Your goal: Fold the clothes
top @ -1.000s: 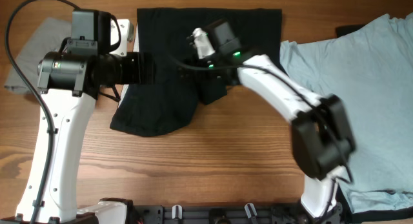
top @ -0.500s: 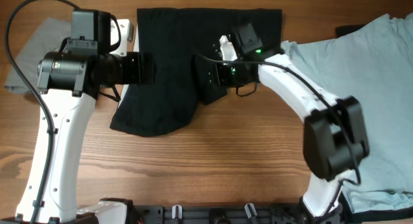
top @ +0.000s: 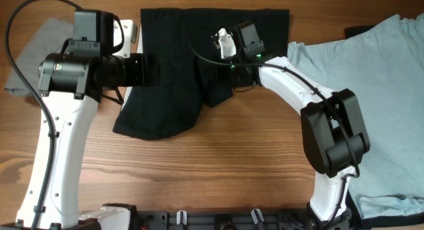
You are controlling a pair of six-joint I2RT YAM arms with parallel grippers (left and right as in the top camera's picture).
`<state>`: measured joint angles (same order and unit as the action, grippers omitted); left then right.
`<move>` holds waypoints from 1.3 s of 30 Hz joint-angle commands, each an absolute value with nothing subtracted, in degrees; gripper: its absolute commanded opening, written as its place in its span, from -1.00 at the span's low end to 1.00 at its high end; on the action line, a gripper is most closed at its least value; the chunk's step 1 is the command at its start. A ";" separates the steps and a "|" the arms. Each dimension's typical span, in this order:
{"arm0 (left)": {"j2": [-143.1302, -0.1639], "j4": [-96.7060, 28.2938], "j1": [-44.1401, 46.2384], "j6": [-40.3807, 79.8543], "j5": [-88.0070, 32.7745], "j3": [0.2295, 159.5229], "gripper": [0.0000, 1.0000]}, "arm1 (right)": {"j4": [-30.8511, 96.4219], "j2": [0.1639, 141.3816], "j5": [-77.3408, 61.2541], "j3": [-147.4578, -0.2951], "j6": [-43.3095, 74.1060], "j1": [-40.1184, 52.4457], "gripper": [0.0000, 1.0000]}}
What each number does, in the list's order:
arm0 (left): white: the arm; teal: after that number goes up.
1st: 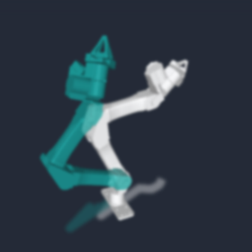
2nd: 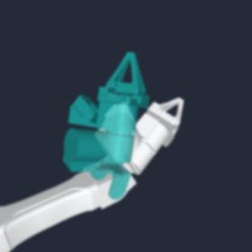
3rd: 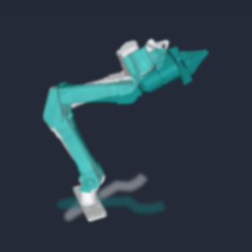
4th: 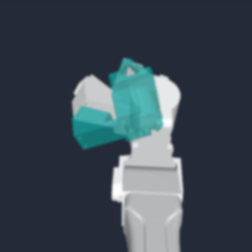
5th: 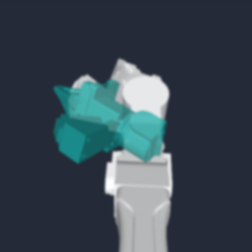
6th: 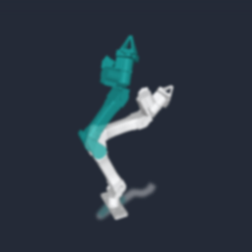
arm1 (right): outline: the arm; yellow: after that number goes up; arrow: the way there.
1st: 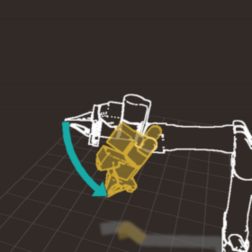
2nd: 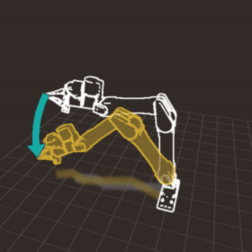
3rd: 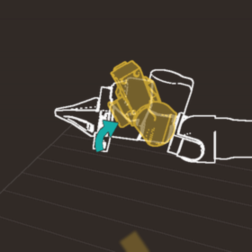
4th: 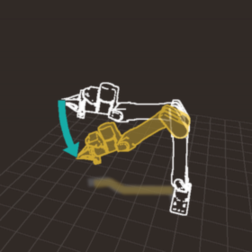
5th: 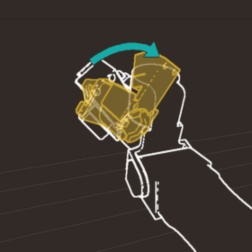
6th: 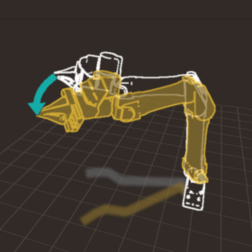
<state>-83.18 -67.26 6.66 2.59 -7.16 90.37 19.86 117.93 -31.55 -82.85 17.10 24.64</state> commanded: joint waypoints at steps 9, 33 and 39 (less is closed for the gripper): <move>-82.15 -67.09 6.81 1.69 -7.40 90.39 1.00 | 48.62 106.37 -30.17 -87.72 12.01 20.51 -0.91; -82.19 -66.50 6.81 1.67 -7.40 90.39 1.00 | 90.00 97.91 -13.30 -88.44 13.80 13.19 0.87; -82.91 -69.21 6.81 1.69 -7.38 90.15 1.00 | 78.02 98.04 -13.30 -88.38 18.09 12.99 0.72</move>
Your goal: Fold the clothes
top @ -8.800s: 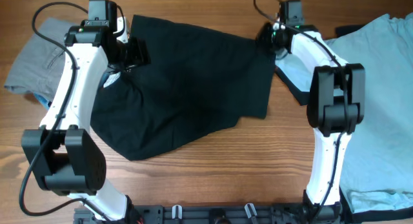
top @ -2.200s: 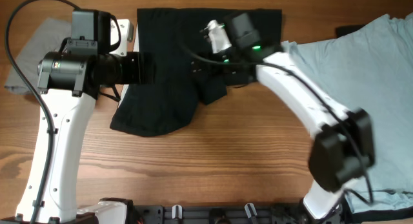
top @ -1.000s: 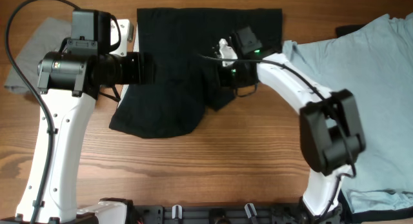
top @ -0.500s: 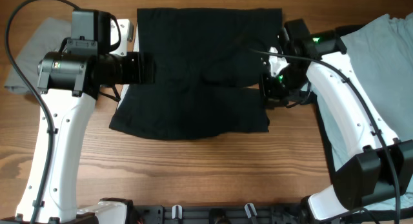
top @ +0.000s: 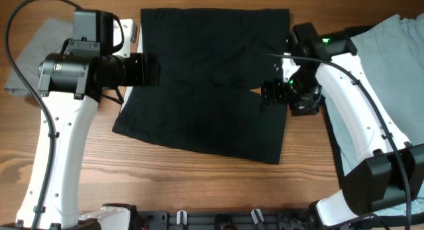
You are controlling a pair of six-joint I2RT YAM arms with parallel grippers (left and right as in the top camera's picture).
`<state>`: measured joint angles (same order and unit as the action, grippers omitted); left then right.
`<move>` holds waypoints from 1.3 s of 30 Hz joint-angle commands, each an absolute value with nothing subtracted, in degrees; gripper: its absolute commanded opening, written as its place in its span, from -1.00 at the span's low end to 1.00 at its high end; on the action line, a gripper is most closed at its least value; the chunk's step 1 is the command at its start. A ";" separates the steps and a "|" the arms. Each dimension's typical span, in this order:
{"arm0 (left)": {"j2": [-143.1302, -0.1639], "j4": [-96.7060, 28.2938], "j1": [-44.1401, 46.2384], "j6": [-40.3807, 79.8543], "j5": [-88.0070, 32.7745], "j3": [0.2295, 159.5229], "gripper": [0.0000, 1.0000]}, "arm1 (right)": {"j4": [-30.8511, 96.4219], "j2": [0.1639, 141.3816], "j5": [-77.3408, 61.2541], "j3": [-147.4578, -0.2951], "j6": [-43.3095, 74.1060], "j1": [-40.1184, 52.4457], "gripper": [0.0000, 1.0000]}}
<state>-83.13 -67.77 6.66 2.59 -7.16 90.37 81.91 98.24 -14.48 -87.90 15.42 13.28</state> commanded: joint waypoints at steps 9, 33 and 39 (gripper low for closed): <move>-89.32 -70.61 6.81 5.41 -7.42 77.03 0.89 | 70.83 98.15 -13.32 -87.48 19.77 12.91 0.86; -104.47 -47.64 -13.21 21.32 10.70 52.75 -0.92 | 58.67 106.67 -13.61 -76.62 26.48 12.36 0.94; -104.47 -47.75 -16.25 20.12 7.29 53.32 -0.79 | 53.10 108.62 -21.87 -70.39 19.88 12.43 0.82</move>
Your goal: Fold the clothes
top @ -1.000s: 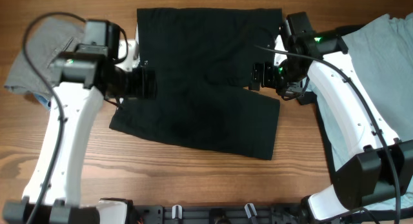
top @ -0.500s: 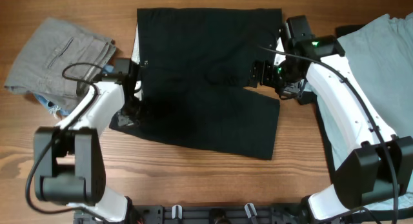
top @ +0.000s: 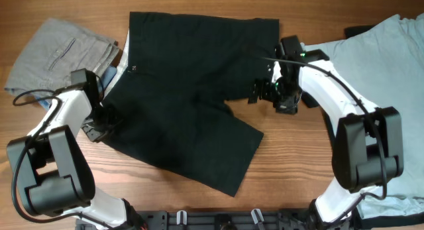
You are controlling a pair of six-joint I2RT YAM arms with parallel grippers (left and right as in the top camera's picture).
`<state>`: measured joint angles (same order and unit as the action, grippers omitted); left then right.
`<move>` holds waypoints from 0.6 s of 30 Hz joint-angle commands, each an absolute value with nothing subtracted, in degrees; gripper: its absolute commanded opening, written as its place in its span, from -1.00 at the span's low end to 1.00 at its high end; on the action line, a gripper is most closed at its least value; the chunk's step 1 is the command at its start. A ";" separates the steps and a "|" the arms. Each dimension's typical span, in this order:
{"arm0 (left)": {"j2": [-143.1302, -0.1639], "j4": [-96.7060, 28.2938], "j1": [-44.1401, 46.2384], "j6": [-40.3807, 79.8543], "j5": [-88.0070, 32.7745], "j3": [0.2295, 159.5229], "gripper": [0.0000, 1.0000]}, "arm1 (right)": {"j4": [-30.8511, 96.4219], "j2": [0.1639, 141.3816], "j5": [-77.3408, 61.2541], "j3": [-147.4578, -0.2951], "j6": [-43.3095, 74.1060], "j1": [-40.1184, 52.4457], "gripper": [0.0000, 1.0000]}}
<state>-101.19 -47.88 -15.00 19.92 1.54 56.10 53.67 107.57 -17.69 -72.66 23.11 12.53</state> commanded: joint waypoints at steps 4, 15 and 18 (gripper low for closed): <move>-104.25 -48.25 -16.25 19.73 4.93 53.80 -0.20 | 54.06 108.62 -31.86 -68.62 9.89 13.78 0.62; -103.77 -50.54 -16.25 18.41 4.73 57.60 -0.02 | 51.88 108.66 -28.40 -58.37 30.04 15.27 0.67; -103.77 -50.57 -16.25 18.41 4.73 57.60 0.00 | 47.55 108.64 -33.71 -58.28 28.67 15.25 0.20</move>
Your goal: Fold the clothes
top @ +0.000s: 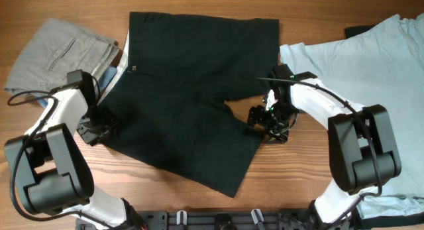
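A pair of black shorts lies spread flat in the overhead view, waistband toward the far edge and both legs pointing to the near side. My left gripper sits low at the outer edge of the left leg, touching the cloth; its jaws are too dark to read. My right gripper rests on the wood just off the hem of the right leg, fingers apart and holding nothing.
A grey folded garment lies at the far left. A light blue shirt covers the right side, under my right arm. A bit of blue and white cloth peeks out beside the shorts. The wooden table shows along the front.
My right gripper has moved toward the near edge, from beside the crotch of the shorts to the right leg's hem. The left gripper shifted slightly nearer. The shorts lie unchanged.
At first the shorts lay half folded over themselves, my right gripper at their middle and my left arm raised across the left side. Then they lay wide and flat with the right gripper at their right edge. Later both legs showed, with both grippers low at the edges, as now.
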You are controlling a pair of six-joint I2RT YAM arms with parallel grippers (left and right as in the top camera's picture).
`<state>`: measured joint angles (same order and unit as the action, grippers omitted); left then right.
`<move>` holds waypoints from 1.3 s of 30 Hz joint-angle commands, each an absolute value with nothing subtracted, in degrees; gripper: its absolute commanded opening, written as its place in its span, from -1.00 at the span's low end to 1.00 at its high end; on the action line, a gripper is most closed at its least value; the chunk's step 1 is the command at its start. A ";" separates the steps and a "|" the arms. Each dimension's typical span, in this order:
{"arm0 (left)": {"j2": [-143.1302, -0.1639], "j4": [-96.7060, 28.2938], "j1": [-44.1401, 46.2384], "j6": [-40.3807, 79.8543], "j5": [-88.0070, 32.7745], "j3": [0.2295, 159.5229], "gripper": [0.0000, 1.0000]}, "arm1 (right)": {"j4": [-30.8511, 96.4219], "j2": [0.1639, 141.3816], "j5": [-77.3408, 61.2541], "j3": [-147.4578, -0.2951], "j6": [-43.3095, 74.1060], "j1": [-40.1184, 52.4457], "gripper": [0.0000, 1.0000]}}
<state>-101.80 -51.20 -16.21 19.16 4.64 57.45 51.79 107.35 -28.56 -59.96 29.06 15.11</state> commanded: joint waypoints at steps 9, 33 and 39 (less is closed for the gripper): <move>-103.77 -50.57 -16.25 18.41 4.73 57.60 0.02 | 42.30 104.68 -20.97 -68.16 19.40 11.70 -0.76; -103.70 -51.29 -16.25 16.71 2.81 57.84 0.18 | 44.42 107.02 -23.49 -65.84 35.77 10.59 0.85; -103.70 -51.24 -16.25 16.71 2.81 57.84 0.20 | 35.55 107.59 -26.52 -66.92 30.22 10.37 -0.72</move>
